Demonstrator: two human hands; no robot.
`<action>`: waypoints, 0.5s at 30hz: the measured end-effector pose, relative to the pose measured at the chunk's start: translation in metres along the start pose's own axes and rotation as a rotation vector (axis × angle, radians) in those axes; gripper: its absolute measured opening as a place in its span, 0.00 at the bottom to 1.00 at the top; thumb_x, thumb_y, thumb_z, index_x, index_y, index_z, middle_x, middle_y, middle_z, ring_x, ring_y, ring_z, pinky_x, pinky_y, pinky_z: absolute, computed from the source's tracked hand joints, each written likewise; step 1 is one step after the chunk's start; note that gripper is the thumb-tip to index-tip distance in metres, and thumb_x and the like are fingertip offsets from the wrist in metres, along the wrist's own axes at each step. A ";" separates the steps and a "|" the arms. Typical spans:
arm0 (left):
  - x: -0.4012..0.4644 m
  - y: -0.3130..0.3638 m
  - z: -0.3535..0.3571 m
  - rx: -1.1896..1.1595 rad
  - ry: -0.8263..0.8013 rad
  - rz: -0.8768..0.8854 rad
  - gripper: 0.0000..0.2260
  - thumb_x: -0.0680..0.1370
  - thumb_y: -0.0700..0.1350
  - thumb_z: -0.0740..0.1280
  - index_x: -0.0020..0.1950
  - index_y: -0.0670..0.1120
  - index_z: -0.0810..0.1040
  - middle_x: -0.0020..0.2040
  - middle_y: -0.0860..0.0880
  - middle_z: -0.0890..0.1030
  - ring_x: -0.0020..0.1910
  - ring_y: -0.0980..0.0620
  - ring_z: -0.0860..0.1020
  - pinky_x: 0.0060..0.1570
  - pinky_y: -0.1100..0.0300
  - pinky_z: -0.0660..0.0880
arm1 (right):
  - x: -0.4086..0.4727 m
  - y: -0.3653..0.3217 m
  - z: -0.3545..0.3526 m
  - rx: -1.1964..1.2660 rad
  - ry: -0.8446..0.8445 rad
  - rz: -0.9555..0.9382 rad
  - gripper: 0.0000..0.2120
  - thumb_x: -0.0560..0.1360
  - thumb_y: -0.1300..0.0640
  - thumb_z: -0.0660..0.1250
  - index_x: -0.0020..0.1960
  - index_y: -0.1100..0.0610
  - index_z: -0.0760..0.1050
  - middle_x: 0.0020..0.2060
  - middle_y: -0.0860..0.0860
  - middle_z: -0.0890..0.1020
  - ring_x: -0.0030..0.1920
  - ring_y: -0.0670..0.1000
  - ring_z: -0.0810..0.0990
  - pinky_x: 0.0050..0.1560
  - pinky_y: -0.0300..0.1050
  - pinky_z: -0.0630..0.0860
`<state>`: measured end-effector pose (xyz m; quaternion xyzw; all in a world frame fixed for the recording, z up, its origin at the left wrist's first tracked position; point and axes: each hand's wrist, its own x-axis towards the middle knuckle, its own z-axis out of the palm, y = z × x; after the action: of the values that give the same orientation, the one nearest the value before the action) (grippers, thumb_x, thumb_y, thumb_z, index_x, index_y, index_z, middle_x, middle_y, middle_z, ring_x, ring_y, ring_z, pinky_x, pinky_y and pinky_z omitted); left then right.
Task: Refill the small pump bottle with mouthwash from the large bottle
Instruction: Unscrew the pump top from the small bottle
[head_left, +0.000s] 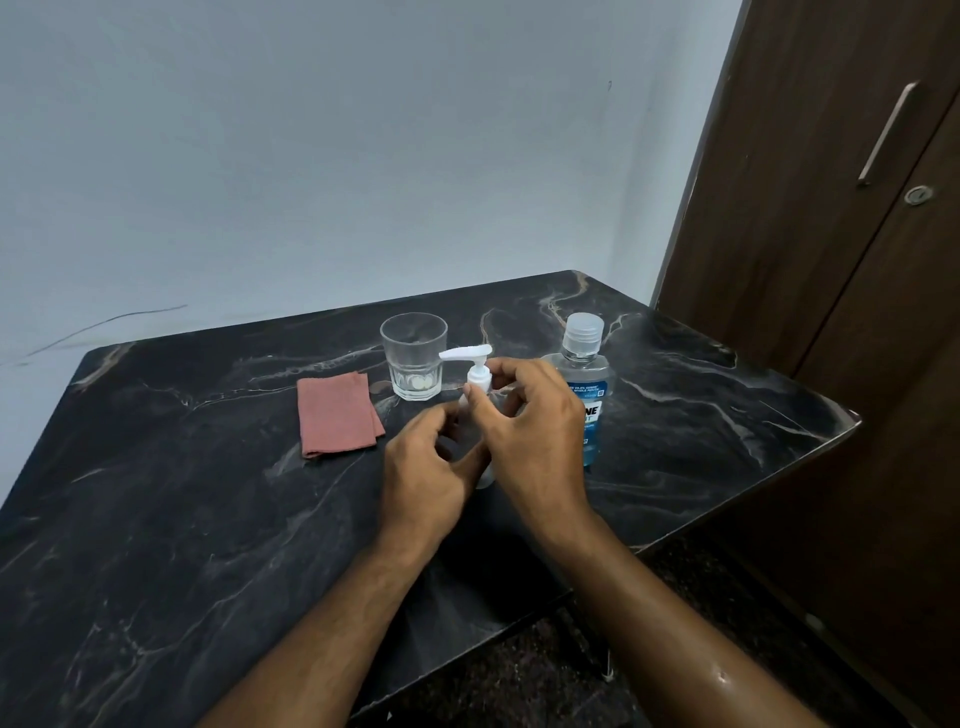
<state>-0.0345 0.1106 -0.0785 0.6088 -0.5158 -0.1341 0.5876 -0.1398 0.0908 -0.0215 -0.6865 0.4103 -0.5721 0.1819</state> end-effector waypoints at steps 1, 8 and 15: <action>0.000 0.000 0.000 0.003 0.000 0.014 0.18 0.66 0.62 0.72 0.50 0.53 0.83 0.40 0.53 0.84 0.37 0.48 0.82 0.36 0.45 0.80 | 0.000 0.000 0.000 -0.006 0.002 -0.013 0.10 0.74 0.58 0.76 0.54 0.56 0.83 0.47 0.47 0.81 0.40 0.37 0.77 0.43 0.26 0.73; -0.001 0.003 -0.001 -0.028 0.005 0.035 0.17 0.68 0.61 0.72 0.51 0.53 0.82 0.42 0.53 0.84 0.41 0.49 0.83 0.39 0.44 0.81 | 0.004 -0.002 0.001 -0.036 0.010 -0.062 0.11 0.74 0.59 0.75 0.57 0.59 0.84 0.46 0.48 0.83 0.38 0.36 0.76 0.42 0.24 0.71; -0.002 0.006 -0.004 -0.069 -0.019 0.038 0.18 0.68 0.60 0.72 0.51 0.50 0.82 0.43 0.52 0.84 0.44 0.50 0.82 0.45 0.46 0.80 | 0.009 -0.007 0.000 -0.023 -0.006 -0.113 0.13 0.74 0.61 0.73 0.58 0.61 0.83 0.43 0.48 0.81 0.34 0.42 0.76 0.39 0.29 0.73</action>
<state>-0.0353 0.1156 -0.0734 0.5768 -0.5279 -0.1463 0.6059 -0.1371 0.0874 -0.0109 -0.7122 0.3769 -0.5747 0.1429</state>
